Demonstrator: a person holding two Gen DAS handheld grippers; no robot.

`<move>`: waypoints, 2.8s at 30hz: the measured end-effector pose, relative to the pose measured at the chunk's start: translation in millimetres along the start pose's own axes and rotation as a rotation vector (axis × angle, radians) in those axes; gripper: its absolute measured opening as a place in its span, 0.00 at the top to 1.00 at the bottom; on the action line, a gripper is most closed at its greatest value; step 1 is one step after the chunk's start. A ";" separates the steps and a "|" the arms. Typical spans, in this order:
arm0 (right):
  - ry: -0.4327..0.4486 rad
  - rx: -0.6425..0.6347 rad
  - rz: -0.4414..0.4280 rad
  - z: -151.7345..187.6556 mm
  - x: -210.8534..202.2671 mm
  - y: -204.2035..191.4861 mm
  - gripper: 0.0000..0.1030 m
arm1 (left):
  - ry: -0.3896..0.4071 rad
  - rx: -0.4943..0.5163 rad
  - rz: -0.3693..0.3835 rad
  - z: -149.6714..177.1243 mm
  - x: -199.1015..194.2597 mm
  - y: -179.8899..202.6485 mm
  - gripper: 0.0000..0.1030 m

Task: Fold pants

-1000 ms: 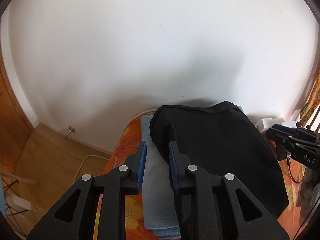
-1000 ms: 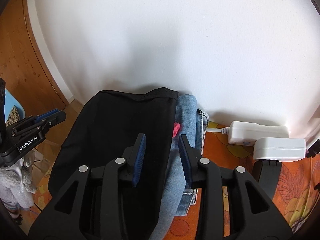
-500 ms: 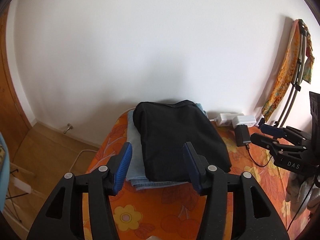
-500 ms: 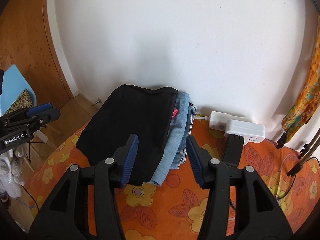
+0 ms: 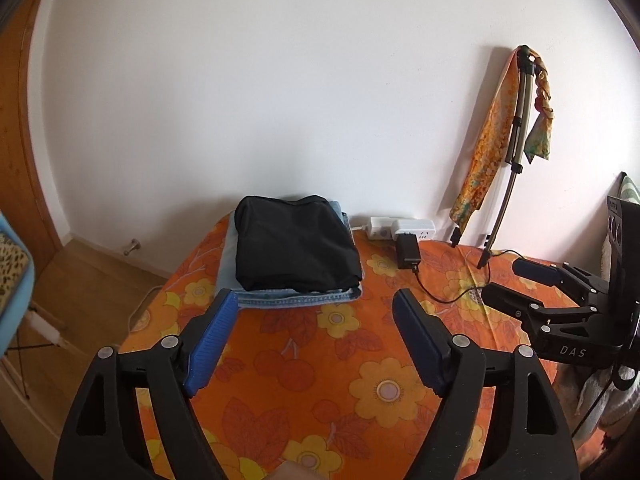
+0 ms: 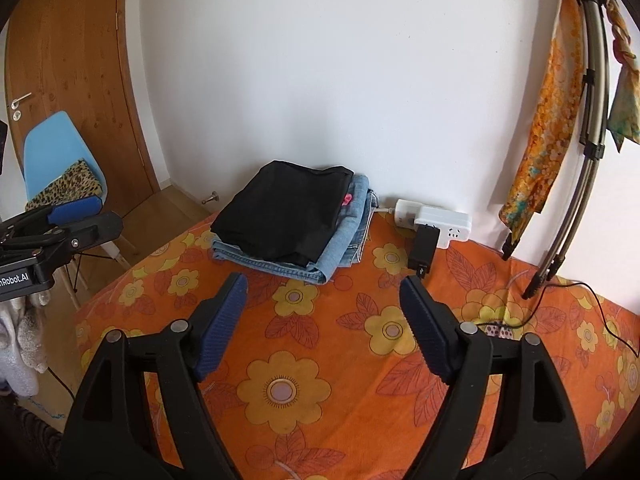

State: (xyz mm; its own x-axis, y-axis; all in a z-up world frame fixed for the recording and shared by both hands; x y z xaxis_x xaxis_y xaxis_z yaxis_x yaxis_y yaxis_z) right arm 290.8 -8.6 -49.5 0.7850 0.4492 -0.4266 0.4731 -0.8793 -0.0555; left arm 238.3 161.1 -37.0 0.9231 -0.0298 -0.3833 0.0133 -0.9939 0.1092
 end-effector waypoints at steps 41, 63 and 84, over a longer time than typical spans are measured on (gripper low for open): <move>-0.050 -0.033 0.056 91.6 -96.2 12.6 0.01 | -0.069 0.002 -0.089 83.9 -52.8 49.6 0.17; -0.064 -0.031 0.054 97.1 -95.7 10.8 0.01 | -0.066 0.014 -0.105 85.3 -50.0 46.6 0.17; -0.063 -0.034 0.056 97.5 -97.0 11.8 0.01 | -0.074 0.005 -0.097 89.0 -47.9 47.4 0.17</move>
State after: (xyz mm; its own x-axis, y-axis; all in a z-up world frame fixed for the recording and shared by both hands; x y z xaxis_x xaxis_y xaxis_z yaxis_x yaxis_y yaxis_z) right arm 181.2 -77.9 -96.9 0.7843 0.3874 -0.4845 0.4432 -0.8964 0.0008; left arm 160.5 106.0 -95.1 0.8868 0.0589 -0.4585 0.0992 -0.9930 0.0642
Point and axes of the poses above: each gripper's, at about its wrist camera, not at the fingertips, and x roughly the way its jaws point, y to its right, z to its underside, the point moved 6 cm from there along x, roughly the way its jaws point, and after that the axes turned 10 degrees about y, right-handed, at the moved point
